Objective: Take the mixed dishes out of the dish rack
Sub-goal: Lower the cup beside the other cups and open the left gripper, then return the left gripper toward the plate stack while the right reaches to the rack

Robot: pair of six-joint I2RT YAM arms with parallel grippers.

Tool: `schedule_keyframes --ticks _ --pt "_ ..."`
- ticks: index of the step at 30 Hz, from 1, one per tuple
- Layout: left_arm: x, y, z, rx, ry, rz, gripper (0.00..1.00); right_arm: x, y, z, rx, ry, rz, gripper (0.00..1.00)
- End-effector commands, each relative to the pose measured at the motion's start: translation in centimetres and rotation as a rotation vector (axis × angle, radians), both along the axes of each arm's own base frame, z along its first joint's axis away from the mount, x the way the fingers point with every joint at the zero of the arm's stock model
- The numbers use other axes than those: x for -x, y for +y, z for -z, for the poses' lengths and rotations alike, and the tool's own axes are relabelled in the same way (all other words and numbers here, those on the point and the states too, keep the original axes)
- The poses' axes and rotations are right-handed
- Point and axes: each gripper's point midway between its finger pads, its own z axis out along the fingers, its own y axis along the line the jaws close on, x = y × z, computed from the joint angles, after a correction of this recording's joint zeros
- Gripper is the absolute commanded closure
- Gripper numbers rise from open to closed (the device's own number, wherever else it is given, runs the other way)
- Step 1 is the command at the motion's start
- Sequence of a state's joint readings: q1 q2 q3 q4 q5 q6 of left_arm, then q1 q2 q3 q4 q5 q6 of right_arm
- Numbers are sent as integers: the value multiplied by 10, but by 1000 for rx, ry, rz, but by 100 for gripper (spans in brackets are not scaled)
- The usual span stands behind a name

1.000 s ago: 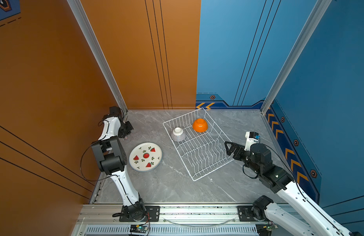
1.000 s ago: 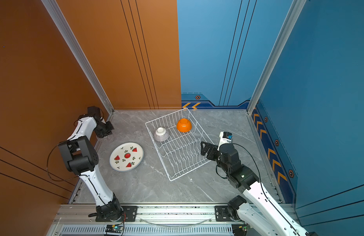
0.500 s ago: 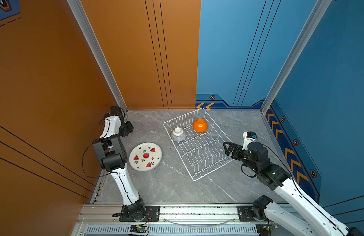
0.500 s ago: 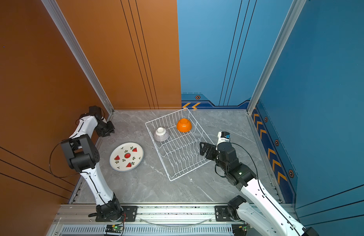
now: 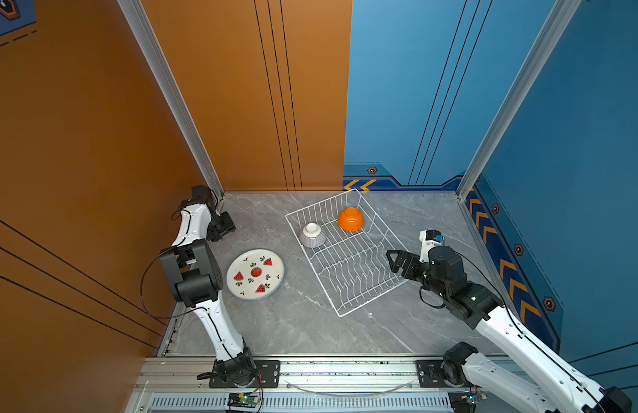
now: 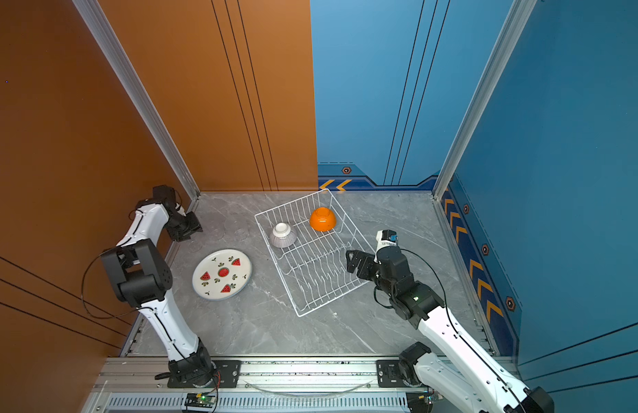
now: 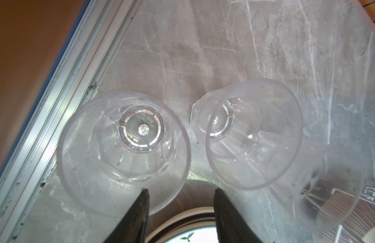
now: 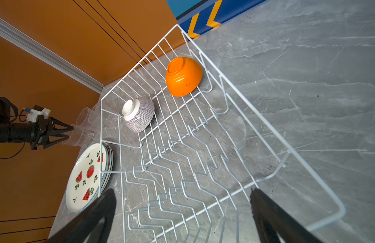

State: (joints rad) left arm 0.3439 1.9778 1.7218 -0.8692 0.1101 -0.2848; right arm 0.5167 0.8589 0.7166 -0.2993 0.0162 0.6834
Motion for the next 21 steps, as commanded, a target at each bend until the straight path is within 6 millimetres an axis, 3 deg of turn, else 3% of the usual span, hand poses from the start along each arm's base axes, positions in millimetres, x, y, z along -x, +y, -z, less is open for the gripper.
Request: schedule_keyframes --ticks 1,5,11,21 --pt "16 -14 -18 14 -16 16 44 -3 10 -16 -34 -39 -45 0" --pt "31 -27 -27 46 -35 15 26 -2 14 -16 -30 -38 -69 0" --pt "47 -60 -50 92 -97 66 10 0 18 -14 -48 -28 -87 0" --pt "89 -104 -110 150 -291 134 3 6 37 2 -76 38 -140 0"
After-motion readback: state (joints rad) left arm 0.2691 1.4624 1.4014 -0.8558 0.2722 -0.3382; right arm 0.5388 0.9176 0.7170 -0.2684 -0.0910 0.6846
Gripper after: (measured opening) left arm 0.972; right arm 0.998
